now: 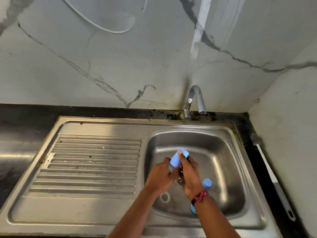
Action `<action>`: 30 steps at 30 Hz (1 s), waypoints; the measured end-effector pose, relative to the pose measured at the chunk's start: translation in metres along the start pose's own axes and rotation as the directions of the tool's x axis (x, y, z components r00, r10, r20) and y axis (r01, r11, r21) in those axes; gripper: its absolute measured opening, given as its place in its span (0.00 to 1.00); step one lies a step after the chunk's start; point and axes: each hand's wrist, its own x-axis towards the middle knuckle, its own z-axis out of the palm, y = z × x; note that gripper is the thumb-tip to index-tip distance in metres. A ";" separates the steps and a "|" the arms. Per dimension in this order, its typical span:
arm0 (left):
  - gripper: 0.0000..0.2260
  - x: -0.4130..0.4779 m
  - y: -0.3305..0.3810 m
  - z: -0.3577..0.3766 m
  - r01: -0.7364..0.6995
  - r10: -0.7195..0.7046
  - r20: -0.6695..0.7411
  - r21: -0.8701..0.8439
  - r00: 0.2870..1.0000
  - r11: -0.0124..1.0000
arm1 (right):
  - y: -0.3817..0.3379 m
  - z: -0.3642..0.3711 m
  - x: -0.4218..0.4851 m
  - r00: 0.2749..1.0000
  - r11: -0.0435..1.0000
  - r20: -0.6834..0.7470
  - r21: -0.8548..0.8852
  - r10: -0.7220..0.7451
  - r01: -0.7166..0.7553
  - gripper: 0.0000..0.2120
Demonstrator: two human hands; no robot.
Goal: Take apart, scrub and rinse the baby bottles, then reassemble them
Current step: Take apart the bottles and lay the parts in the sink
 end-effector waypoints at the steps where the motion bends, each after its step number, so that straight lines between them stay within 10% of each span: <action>1: 0.17 0.003 0.003 0.005 0.000 0.000 -0.005 -0.006 1.000 1.000 | -0.001 -0.005 0.005 1.000 1.000 -0.009 -0.001 0.007 -0.007 0.16; 11: 0.19 0.027 0.016 0.068 0.134 -0.134 0.002 0.048 0.991 0.990 | -0.019 -0.078 0.060 1.000 0.997 -0.010 -0.078 0.010 -0.010 0.16; 21: 0.09 0.041 -0.002 0.077 0.315 -0.400 -0.168 -0.382 0.901 0.869 | -0.018 -0.143 0.161 0.998 0.880 -0.041 -0.475 -0.038 0.014 0.11; 30: 0.09 0.060 -0.018 0.071 0.332 -0.477 -0.216 -0.481 0.852 0.811 | 0.023 -0.148 0.198 0.995 0.183 0.072 -0.980 -0.068 0.083 0.19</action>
